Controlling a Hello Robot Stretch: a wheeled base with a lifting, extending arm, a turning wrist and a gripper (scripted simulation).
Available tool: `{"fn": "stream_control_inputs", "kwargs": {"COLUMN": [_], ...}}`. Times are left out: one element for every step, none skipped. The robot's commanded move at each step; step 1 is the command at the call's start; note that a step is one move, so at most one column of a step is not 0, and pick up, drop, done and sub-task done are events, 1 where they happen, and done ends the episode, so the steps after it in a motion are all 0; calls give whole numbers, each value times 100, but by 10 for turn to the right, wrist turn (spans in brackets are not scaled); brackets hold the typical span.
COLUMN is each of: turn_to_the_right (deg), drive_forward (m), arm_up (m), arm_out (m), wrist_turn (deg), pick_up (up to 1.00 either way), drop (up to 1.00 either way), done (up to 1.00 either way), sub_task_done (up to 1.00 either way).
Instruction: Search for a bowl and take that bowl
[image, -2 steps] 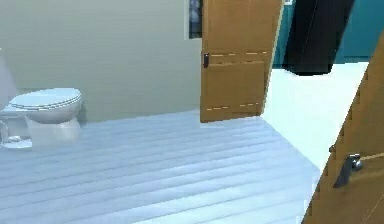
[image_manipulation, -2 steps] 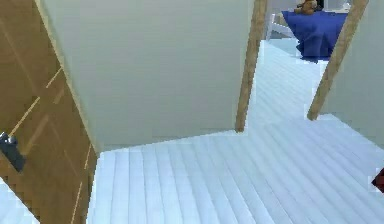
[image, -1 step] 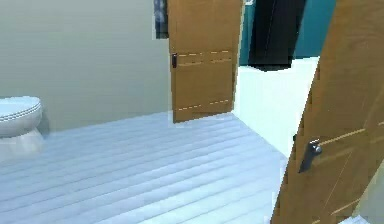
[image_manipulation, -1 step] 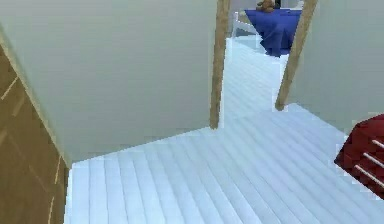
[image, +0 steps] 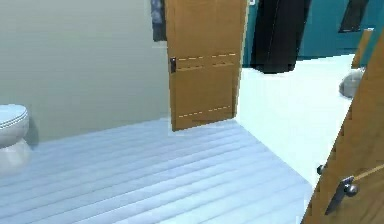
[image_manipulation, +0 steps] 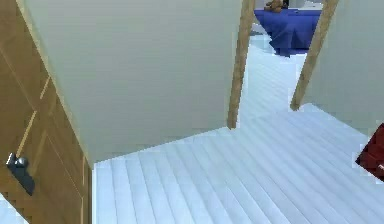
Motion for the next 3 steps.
{"fn": "stream_control_inputs", "kwargs": {"turn_to_the_right": [-60, 0, -210], "drive_forward": [0, 100, 0], "arm_up": [0, 0, 0], "arm_out": [0, 0, 0], "wrist_turn": [0, 0, 0], "pick_up": [0, 0, 0], "drop": [0, 0, 0], "done": [0, 0, 0], "sub_task_done": [0, 0, 0]}}
